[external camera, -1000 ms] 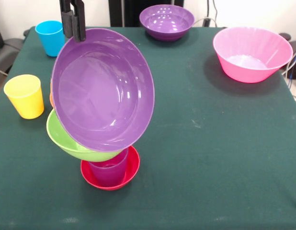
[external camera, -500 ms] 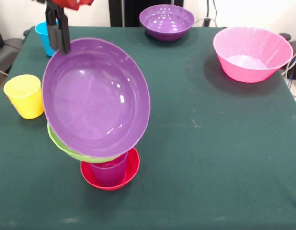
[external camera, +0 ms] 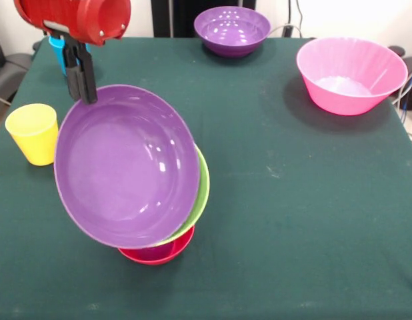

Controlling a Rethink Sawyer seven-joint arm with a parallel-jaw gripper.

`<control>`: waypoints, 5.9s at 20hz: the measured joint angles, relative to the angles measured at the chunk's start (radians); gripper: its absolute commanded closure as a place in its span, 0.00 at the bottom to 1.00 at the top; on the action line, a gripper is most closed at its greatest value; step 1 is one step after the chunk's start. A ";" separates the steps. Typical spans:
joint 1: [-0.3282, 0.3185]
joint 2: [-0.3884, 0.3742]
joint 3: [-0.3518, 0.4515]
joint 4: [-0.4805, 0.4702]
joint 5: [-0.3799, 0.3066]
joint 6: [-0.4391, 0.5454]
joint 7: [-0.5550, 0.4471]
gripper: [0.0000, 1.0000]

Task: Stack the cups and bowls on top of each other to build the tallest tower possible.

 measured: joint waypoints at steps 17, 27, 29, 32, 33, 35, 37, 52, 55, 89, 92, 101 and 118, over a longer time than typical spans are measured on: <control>-0.002 -0.003 0.036 0.018 -0.004 -0.002 0.000 1.00; -0.002 -0.004 0.037 0.018 -0.011 -0.002 0.000 1.00; -0.001 -0.004 0.037 0.018 -0.012 -0.002 0.000 1.00; 0.000 -0.005 0.037 0.018 -0.014 -0.002 0.000 1.00; 0.000 -0.005 0.037 0.018 -0.014 -0.002 0.000 1.00; 0.001 -0.006 0.037 0.018 -0.014 -0.002 0.000 1.00; 0.003 -0.009 0.037 0.018 -0.016 -0.002 0.000 1.00; 0.006 -0.039 0.037 0.018 -0.024 -0.002 0.000 1.00; 0.006 -0.049 0.037 0.018 -0.026 -0.002 0.000 1.00; 0.006 -0.100 0.037 0.018 -0.034 -0.002 0.000 0.00; 0.006 -0.107 0.037 0.019 -0.034 -0.002 0.000 0.00; 0.006 -0.126 0.037 0.022 -0.036 -0.002 0.000 0.00; 0.005 -0.149 0.037 0.104 -0.040 -0.004 0.000 0.00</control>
